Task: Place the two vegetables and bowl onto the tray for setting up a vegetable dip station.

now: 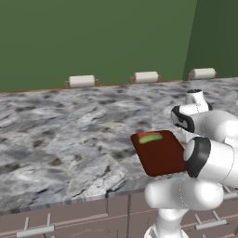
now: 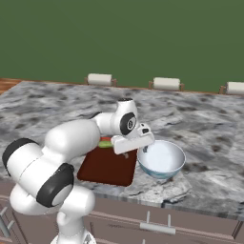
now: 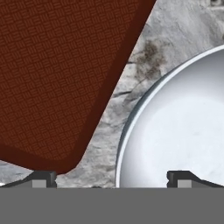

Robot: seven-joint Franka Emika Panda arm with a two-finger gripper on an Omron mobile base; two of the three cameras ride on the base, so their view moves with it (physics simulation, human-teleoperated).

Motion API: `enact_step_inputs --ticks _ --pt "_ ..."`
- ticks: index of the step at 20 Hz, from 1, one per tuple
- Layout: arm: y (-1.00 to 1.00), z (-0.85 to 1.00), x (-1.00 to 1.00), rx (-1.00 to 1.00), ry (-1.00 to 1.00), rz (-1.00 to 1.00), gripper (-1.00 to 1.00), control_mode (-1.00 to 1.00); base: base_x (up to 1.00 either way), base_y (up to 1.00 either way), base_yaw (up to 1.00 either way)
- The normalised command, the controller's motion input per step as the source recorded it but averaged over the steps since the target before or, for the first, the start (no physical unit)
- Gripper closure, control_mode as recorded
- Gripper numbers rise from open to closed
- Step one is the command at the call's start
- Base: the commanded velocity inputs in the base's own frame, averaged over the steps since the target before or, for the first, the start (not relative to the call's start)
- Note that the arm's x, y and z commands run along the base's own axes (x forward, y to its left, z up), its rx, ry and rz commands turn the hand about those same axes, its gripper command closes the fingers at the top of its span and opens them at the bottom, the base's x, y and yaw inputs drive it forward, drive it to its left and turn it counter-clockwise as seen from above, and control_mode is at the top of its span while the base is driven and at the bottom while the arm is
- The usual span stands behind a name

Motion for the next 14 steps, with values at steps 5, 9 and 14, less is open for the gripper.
enact_step_inputs --ticks 5,9,14 --pt "-0.13 -0.09 0.06 0.00 -0.01 0.00 -1.00 -1.00 0.00 0.00 0.00" --pt "-0.17 -0.11 0.08 0.00 0.00 0.00 -1.00 -1.00 0.00 0.00 0.00" --pt "-0.08 -0.13 0.03 0.00 0.00 0.00 -1.00 -1.00 0.00 0.00 0.00"
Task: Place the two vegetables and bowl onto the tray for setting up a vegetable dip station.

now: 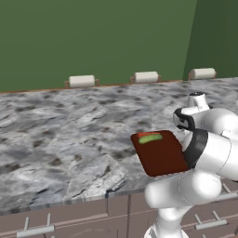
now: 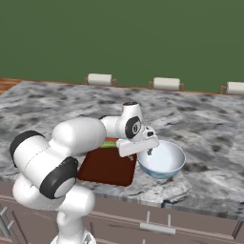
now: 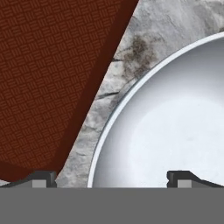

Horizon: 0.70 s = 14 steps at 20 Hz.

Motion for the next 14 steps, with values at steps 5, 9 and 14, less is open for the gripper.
enact_step_inputs --ticks 5,9,14 --pt "0.00 -0.18 0.00 0.00 0.00 0.00 -1.00 -1.00 0.00 0.00 0.00" --pt "0.00 -0.18 0.00 0.00 0.00 0.00 -1.00 -1.00 0.00 0.00 0.00" --pt "0.00 -0.11 0.00 0.00 0.00 0.00 1.00 -1.00 0.00 0.00 0.00"
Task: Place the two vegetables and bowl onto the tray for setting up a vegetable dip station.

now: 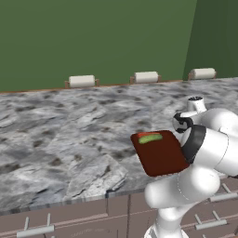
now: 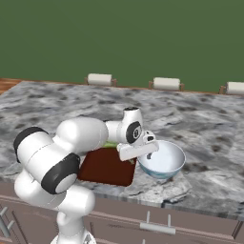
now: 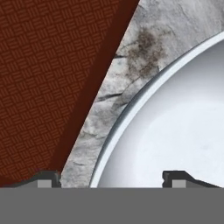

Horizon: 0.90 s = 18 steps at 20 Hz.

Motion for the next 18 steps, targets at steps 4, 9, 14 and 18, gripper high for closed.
enact_step_inputs --ticks 4,9,14,18 --pt "0.00 0.00 0.00 0.00 0.00 0.00 1.00 -1.00 0.00 0.00 0.00" --pt "0.00 0.00 0.00 0.00 0.00 0.00 1.00 -1.00 0.00 0.00 0.00" --pt "-0.01 0.08 0.00 0.00 0.00 0.00 1.00 -1.00 0.00 0.00 0.00" --pt "0.00 0.34 0.00 0.00 -0.01 0.00 1.00 -1.00 0.00 0.00 0.00"
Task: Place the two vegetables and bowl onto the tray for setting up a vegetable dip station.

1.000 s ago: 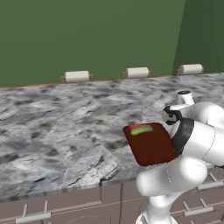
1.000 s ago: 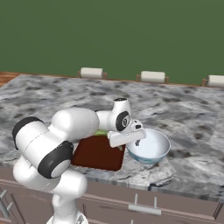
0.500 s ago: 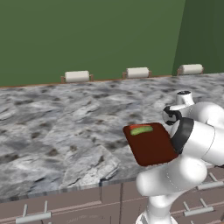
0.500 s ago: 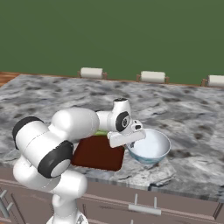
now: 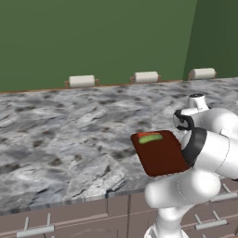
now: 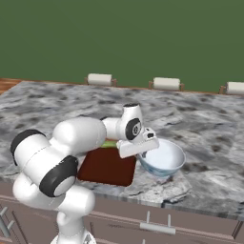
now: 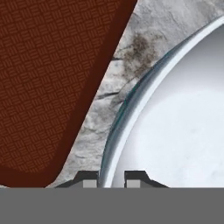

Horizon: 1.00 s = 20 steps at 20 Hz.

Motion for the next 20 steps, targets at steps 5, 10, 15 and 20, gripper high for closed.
enact_step_inputs --ticks 5,10,15,20 --pt "0.00 0.45 0.00 -0.01 -0.02 0.00 1.00 -1.00 0.00 0.00 0.00" --pt "0.11 0.39 -0.02 -0.04 -0.05 0.00 1.00 -1.00 0.00 0.00 0.00" --pt "0.28 0.31 -0.12 -0.08 -0.11 0.05 1.00 -1.00 0.00 0.00 0.00" --pt "0.47 0.20 -0.17 -0.11 -0.07 0.16 1.00 -1.00 0.00 0.00 0.00"
